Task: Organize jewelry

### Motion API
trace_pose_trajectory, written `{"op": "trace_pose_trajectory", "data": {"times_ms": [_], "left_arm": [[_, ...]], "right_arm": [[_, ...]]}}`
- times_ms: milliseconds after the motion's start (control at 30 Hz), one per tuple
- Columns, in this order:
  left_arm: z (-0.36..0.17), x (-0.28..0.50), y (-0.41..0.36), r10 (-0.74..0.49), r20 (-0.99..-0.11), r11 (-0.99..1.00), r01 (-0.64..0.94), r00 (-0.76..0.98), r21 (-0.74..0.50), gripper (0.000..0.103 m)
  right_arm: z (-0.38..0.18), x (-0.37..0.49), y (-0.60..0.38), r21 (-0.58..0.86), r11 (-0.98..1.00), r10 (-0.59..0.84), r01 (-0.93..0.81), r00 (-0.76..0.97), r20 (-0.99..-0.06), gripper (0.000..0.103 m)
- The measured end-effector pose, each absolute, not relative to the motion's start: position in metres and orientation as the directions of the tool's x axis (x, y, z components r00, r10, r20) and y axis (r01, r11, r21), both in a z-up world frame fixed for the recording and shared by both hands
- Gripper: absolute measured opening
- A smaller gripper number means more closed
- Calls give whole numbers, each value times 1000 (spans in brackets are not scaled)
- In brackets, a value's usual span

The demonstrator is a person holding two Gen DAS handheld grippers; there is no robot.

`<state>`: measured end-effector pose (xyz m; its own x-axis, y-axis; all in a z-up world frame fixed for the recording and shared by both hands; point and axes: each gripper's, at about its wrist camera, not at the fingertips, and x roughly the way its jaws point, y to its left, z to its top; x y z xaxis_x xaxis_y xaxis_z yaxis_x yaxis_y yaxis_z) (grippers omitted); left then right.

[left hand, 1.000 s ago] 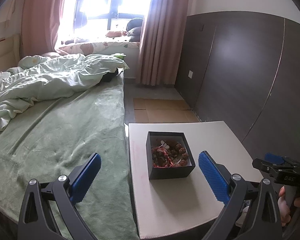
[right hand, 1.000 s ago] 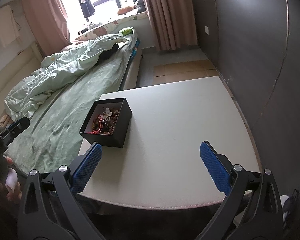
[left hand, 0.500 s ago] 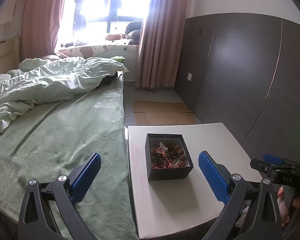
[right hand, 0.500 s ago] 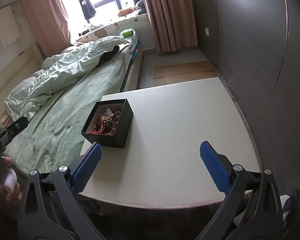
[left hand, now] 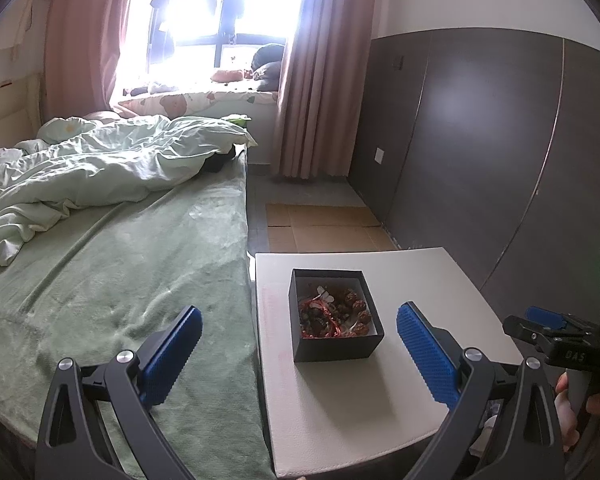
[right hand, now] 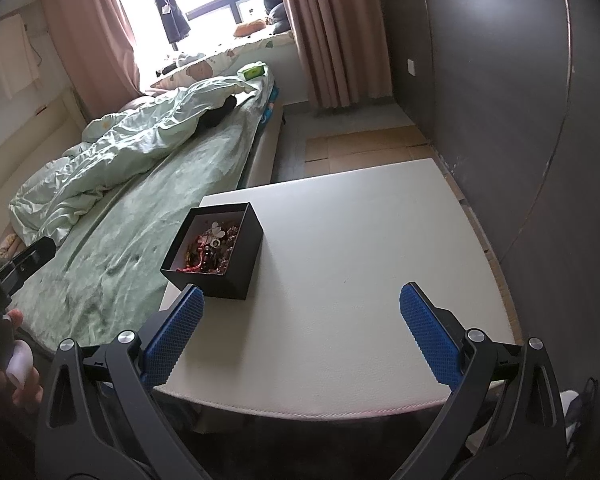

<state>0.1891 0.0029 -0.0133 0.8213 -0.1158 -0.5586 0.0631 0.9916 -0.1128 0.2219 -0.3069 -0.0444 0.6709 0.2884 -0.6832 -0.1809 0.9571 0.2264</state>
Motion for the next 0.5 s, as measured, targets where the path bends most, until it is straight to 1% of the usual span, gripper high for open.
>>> {"op": "trace_pose_trajectory", "data": {"times_ms": [300, 500], "left_arm": [[-11, 180, -5, -128, -543, 991, 84, 830, -105, 95], [-16, 175, -16, -123, -549, 992, 96, 827, -78, 95]], "right_arm": [[-43, 218, -306, 212, 960, 279, -183, 684, -673, 98], [-46, 217, -307, 208, 962, 271, -175, 688, -673, 98]]}}
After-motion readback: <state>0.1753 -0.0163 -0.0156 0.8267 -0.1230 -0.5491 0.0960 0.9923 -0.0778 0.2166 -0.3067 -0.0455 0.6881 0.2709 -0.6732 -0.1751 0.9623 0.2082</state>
